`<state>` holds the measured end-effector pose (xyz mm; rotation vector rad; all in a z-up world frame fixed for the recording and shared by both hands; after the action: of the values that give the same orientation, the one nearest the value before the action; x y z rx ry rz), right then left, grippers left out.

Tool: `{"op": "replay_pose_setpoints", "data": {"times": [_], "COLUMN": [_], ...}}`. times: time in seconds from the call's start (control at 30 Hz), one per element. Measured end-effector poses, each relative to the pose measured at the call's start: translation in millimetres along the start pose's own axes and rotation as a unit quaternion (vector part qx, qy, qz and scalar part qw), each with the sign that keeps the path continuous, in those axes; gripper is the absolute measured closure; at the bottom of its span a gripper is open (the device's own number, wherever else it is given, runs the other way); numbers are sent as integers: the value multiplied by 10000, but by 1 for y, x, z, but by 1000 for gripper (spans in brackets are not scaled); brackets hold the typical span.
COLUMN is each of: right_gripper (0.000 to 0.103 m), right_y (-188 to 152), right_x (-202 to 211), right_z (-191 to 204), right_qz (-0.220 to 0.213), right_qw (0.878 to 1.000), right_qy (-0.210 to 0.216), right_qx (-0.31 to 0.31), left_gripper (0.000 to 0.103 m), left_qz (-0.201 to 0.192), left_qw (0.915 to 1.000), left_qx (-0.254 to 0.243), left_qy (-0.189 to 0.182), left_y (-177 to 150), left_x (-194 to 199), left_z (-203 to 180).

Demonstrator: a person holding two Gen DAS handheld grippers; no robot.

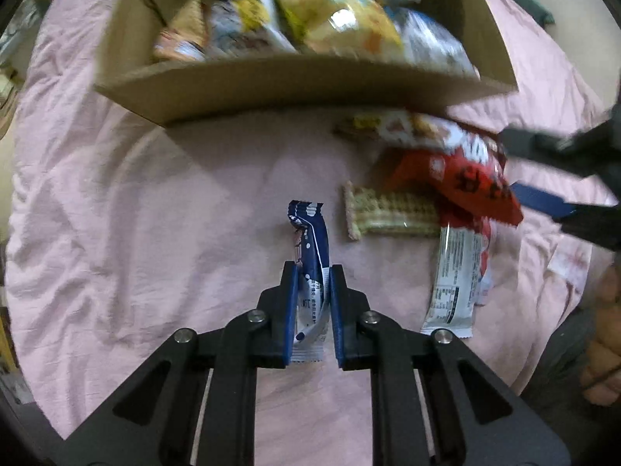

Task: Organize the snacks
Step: 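Grasp the blue-white bar with left tool while right tool grasps red cartoon bag, then carry both snacks over the box and open both tools inside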

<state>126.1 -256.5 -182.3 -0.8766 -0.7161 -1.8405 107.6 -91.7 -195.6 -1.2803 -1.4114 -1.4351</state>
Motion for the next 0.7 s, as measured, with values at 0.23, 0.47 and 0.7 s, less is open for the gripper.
{"op": "replay_pose_setpoints", "data": {"times": [0.23, 0.47, 0.7], "right_gripper": [53, 68, 69], "right_y": [-1, -8, -19], "right_x": [-32, -4, 27], "right_z": [14, 17, 2], "right_qz": [297, 45, -161], "right_qw": [9982, 9978, 9957], "right_qy": [-376, -171, -195], "right_qx": [350, 641, 891], "left_gripper": [90, 90, 90], "left_qz": [-451, -408, -528], "left_qw": [9984, 9970, 9965], "left_qx": [335, 653, 650], "left_qy": [-51, -91, -14], "left_y": [10, 7, 7], "left_x": [33, 37, 45], "left_z": [25, 47, 54]}}
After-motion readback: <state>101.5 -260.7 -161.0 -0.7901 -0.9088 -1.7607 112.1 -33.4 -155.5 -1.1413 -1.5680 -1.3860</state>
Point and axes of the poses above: each gripper's, at about its wrist camera, not at the fingertips, and x roughly against the way its jaws point, z to its left, y to its top, the point moved 8 cm from there along -x, roughly the way its jaws point, and after that the axes turned 3 degrees about y, right-handed, at the moved point
